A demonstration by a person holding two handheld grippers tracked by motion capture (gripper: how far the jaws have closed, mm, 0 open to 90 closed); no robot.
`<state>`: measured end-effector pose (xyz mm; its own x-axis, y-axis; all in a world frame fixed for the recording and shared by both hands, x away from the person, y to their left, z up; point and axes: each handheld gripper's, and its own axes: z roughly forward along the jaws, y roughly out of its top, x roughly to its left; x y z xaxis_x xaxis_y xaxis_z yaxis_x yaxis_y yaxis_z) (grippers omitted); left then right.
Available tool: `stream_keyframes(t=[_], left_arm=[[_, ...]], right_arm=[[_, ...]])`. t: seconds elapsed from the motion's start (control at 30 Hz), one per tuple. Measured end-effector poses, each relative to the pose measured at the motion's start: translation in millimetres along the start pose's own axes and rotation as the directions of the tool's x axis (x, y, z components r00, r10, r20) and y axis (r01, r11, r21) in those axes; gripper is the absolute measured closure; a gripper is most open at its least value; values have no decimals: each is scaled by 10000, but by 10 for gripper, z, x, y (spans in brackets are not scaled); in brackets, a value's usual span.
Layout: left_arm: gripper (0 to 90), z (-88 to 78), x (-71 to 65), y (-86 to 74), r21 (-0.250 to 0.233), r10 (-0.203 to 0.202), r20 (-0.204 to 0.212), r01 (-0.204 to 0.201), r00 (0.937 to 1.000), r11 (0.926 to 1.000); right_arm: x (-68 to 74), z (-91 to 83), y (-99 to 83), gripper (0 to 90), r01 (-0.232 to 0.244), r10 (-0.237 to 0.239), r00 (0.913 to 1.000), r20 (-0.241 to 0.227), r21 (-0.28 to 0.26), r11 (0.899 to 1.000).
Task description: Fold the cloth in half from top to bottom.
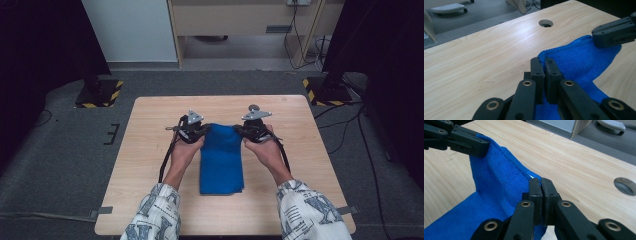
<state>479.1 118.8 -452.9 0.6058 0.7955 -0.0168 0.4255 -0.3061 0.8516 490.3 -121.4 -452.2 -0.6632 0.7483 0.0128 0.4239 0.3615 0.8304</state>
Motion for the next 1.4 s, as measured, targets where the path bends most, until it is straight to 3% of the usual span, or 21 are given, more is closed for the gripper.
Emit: stream_keyframes(t=[0.3,0.6,0.93,1.2,1.4], left_arm=[[866,-133,-196,-84,-12,284,121,-284,9995,9996],[864,-289,-296,-239,-74,596,412,-593,9974,9982],[861,-418,-339,-532,179,612,826,-628,9947,9979],[857,-531,-433,-685,182,657,1086,-681,9919,9975],[856,-627,-519,-714,44,690,1249,-701,9898,9975]], right_arm=[[132,-135,-188,879,88,-88,9999,-70,-12,10000],[281,-286,-342,878,324,-325,9989,-340,-38,9995],[491,-366,-514,877,1001,-983,9926,-716,217,9947],[628,-465,-658,875,1150,-1129,9895,-907,179,9932],[679,-538,-743,875,1203,-1184,9883,-961,141,9926]])
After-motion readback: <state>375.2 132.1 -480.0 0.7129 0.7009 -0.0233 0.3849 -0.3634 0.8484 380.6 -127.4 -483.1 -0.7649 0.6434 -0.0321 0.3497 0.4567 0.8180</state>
